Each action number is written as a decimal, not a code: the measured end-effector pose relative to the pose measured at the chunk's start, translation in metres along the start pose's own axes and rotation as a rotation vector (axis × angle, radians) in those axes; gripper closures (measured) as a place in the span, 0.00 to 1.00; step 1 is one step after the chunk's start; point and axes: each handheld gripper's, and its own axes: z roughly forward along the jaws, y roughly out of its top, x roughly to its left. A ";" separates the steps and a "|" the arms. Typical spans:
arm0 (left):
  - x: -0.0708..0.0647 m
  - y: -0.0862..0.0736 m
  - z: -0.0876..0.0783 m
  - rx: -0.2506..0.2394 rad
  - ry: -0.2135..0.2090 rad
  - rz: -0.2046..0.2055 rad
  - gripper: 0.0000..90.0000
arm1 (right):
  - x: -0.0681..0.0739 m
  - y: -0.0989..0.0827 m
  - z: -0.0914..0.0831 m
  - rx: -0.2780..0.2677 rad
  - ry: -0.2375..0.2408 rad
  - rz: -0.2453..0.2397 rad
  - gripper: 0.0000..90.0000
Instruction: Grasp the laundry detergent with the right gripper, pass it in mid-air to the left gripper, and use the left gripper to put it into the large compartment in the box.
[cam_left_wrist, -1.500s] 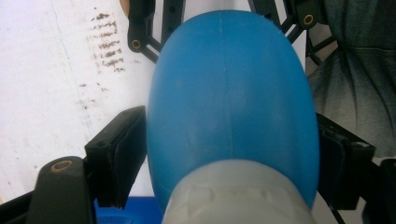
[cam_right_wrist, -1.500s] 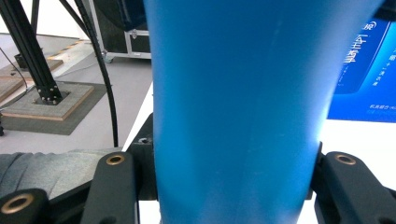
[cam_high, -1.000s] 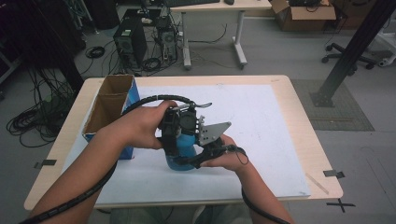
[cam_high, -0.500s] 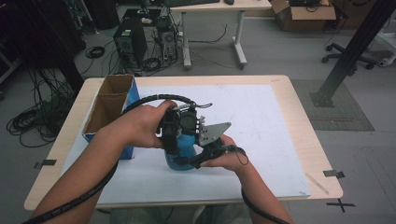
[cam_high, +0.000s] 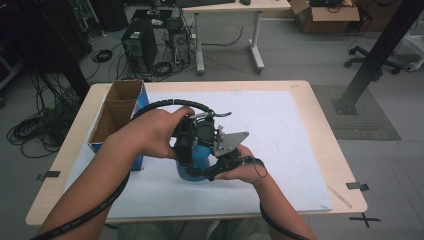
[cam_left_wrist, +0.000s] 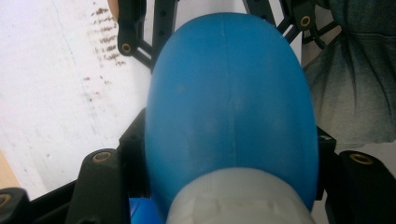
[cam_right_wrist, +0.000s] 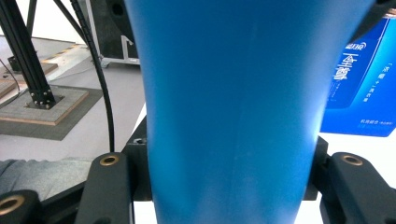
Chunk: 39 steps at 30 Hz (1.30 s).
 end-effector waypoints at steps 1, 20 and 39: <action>0.000 0.001 0.000 -0.001 -0.001 0.003 0.43 | 0.000 0.000 0.000 -0.002 0.001 0.001 0.45; 0.006 0.002 0.001 0.008 -0.020 -0.020 0.43 | 0.003 -0.008 -0.007 -0.032 -0.037 0.070 0.19; 0.015 -0.003 -0.011 0.035 -0.044 -0.129 0.43 | 0.004 -0.005 -0.038 -0.007 -0.021 0.089 0.00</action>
